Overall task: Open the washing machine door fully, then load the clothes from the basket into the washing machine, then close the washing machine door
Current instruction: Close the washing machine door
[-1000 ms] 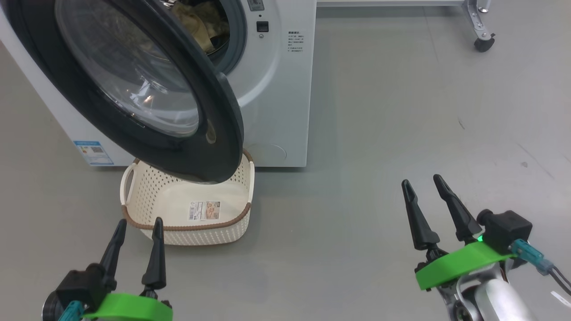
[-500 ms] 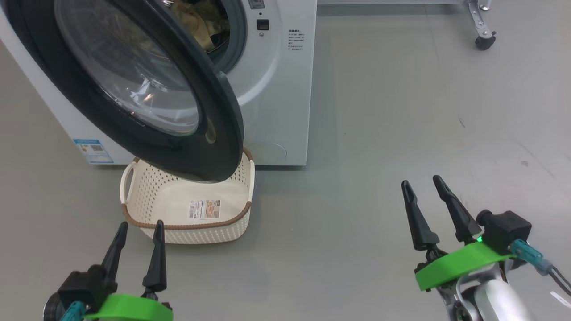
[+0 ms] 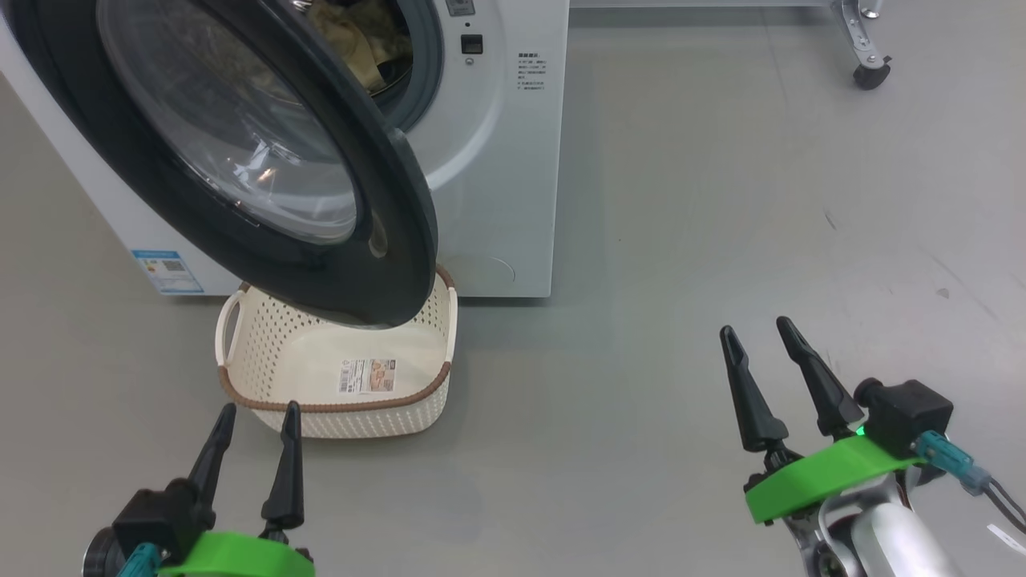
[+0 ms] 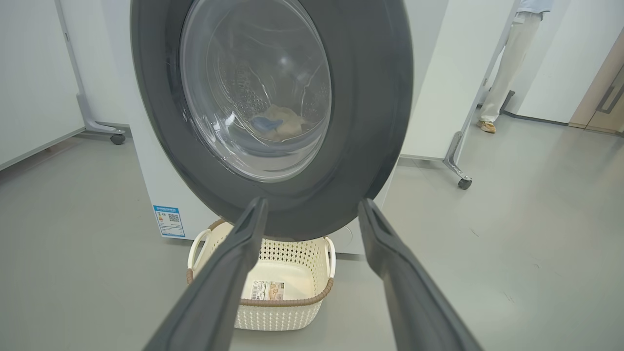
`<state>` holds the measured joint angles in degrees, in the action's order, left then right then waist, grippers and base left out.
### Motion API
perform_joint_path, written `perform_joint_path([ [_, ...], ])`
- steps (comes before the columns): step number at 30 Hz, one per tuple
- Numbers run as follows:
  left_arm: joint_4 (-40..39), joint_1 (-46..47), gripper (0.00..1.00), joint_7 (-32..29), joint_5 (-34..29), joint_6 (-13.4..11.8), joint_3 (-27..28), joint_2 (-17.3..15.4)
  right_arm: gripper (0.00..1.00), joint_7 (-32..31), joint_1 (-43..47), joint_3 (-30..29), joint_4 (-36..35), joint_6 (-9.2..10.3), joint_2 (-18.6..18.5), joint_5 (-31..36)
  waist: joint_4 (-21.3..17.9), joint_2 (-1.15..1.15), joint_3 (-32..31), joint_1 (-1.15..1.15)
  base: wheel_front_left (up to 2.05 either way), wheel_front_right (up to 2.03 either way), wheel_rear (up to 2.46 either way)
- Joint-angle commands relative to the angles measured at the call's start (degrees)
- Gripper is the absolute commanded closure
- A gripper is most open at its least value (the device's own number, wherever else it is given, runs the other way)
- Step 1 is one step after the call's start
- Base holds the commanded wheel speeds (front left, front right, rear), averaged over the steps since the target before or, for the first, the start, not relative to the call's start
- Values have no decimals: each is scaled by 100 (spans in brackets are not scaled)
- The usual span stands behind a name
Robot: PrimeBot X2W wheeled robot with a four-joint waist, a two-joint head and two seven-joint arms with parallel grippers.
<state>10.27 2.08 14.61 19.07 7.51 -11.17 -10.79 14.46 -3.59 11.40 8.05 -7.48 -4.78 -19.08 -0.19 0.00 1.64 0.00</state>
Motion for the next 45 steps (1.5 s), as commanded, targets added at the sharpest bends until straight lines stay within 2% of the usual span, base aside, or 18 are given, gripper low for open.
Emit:
perform_joint_path([
  [1,-158,256,0,39,-50,-2,232,-102,0,54,-121,118,-158,-1,-25,32,1,0,4,0,0,0,0],
  [24,-129,281,0,39,-86,-2,276,-74,0,54,-152,189,-83,-1,-56,-31,12,0,30,0,0,0,0],
  [25,-126,283,0,39,-85,-2,273,-74,84,54,-159,221,-68,-1,-72,-45,13,0,35,0,0,0,0],
  [26,-121,283,0,39,-85,-2,267,-75,100,54,-167,245,-66,-1,-87,-48,14,0,40,0,0,0,0],
  [38,-68,409,0,39,-141,-2,34,-74,100,54,-327,17,-66,-1,-108,117,204,0,191,0,0,0,0],
  [45,-35,509,0,39,-235,-2,-83,-5,100,54,-760,-568,94,-1,0,414,517,0,427,0,0,0,0],
])
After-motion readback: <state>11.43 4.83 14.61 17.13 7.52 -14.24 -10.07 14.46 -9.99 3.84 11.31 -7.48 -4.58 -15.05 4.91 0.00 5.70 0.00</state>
